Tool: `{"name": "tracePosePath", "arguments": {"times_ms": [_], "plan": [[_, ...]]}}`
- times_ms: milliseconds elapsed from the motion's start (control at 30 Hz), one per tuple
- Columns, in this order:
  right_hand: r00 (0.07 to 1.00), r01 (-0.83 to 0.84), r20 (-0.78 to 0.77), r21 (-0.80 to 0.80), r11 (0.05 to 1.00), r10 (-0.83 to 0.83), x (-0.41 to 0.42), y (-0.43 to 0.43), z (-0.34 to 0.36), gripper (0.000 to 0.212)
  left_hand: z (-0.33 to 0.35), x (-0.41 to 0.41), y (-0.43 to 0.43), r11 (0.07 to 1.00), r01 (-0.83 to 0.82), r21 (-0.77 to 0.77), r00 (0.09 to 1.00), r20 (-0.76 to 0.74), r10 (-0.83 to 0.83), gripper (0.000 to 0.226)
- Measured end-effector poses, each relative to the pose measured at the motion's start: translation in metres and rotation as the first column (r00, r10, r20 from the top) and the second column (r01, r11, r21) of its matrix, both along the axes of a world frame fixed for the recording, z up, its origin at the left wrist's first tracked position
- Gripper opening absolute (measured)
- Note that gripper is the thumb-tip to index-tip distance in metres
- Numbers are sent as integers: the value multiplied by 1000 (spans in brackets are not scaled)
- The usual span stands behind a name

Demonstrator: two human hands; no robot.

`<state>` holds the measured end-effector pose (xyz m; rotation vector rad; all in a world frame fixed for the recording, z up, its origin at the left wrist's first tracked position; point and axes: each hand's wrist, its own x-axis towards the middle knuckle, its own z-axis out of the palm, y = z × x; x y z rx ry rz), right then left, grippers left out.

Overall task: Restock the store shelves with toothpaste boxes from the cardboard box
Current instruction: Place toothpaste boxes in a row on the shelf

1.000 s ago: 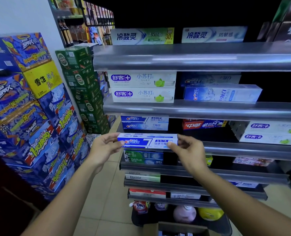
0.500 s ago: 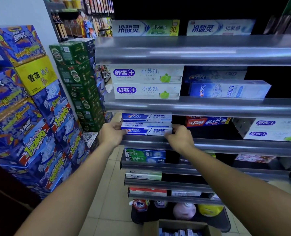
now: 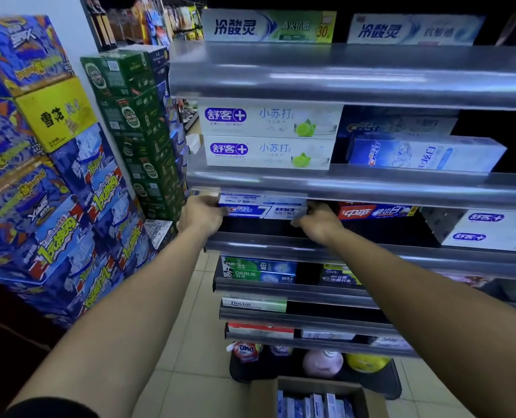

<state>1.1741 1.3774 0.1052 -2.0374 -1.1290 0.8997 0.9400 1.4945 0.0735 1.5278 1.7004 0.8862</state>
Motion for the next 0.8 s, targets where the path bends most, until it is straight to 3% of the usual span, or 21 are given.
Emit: {"name": "tracePosePath", "arguments": {"times_ms": [100, 200, 300, 367, 400, 467, 600, 700, 800], "plan": [[997, -17, 81, 22, 1000, 16, 4, -3, 1, 41, -2, 1, -6, 1000, -11, 20, 999, -35, 12, 46], [954, -44, 298, 237, 970, -29, 4, -36, -1, 38, -8, -4, -40, 971, -108, 214, 981, -132, 139, 43], [937, -168, 345, 574, 801, -51, 8, -93, -21, 31, -38, -12, -101, 798, -23, 603, 975, -162, 151, 24], [937, -217, 347, 676, 704, -44, 16, -131, -53, 21, -76, -12, -145, 730, 90, 678, 981, -188, 55, 13], [940, -227, 339, 674, 702, -21, 22, -147, -76, 18, -103, -9, -166, 744, 143, 653, 977, -213, -1, 12], [967, -185, 251, 577, 796, 42, 34, -176, -131, 15, -164, 1, -212, 832, 223, 508, 962, -255, -102, 18], [997, -70, 27, 170, 983, 67, 64, -232, -270, 15, -295, 31, -300, 978, 204, 32, 956, -220, -192, 21], [995, -9, -102, -176, 984, -9, 82, -270, -380, 12, -391, 58, -357, 935, 165, -315, 969, -127, -214, 18], [964, 44, -209, -482, 875, -163, 95, -297, -479, 5, -480, 88, -396, 811, 155, -564, 955, -124, -269, 29]]}}
